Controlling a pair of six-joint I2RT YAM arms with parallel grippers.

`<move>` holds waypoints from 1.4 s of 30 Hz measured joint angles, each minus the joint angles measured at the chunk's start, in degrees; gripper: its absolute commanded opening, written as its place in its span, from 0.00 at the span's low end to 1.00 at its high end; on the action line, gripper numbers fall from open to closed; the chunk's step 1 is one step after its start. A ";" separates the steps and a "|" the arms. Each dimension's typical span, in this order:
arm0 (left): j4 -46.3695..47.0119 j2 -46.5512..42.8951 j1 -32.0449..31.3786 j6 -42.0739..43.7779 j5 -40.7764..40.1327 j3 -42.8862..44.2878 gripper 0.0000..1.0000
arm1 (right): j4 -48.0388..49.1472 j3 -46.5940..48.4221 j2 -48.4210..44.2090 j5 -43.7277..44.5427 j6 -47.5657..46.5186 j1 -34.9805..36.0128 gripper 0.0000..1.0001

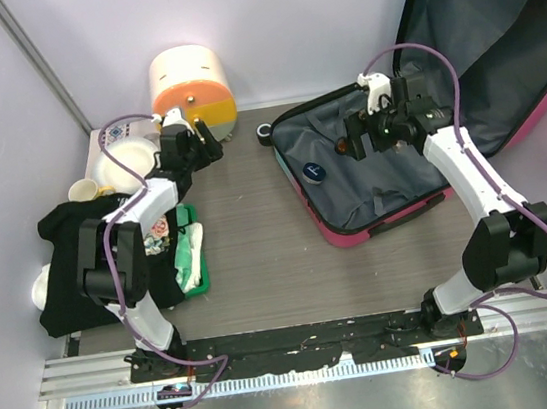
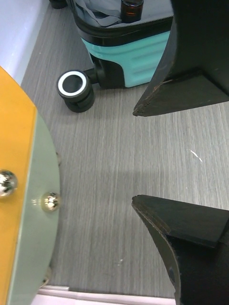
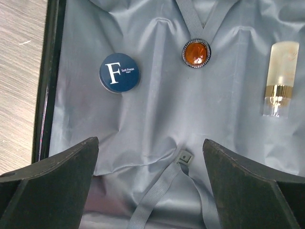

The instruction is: Open, take out, and arrange the luggage

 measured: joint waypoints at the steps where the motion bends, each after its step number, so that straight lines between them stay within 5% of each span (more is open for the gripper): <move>1: 0.22 0.00 -0.11 -0.35 -0.02 -0.46 0.72 | -0.02 0.00 0.37 -0.13 0.57 -0.33 0.96; 10: 0.52 0.94 -0.72 -1.95 1.36 -0.31 0.68 | -0.31 -3.32 0.74 -3.50 2.58 -7.72 0.94; 20: 1.05 11.41 -1.79 -0.44 1.57 10.40 0.45 | -1.92 -2.34 4.98 -5.55 4.35 -13.68 0.87; 42: 7.58 21.97 7.45 -3.34 1.81 15.02 0.47 | -6.45 6.71 10.14 -5.05 3.37 -14.69 0.86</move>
